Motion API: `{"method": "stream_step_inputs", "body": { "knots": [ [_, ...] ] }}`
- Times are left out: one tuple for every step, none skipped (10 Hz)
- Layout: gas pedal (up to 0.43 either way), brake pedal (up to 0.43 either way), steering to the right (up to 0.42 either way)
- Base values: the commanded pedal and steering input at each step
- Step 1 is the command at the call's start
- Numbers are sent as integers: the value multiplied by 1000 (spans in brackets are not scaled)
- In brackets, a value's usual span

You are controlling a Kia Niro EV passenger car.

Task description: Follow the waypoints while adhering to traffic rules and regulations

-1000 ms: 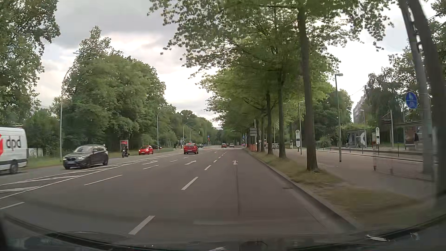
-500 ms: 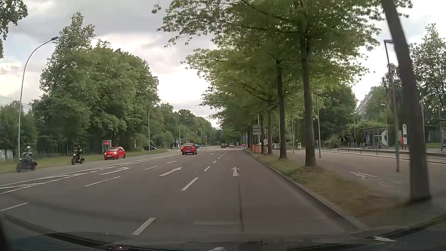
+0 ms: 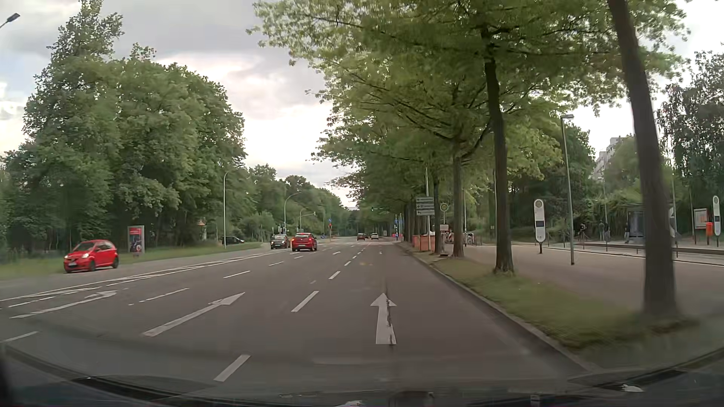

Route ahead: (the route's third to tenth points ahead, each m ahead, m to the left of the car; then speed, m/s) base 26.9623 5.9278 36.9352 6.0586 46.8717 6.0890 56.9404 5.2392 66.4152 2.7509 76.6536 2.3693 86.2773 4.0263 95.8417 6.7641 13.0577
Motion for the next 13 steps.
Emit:
{"method": "stream_step_inputs", "body": {
  "knots": [
    [110, 0, 1],
    [110, 0, 1],
    [79, 0, 1],
    [59, 0, 1],
    [47, 0, 1],
    [39, 0, 1],
    [39, 0, 1],
    [28, 0, 1],
    [28, 0, 1],
    [28, 0, 1],
    [28, 0, 1],
    [28, 0, 1],
    [28, 0, 1]
  ]
}}
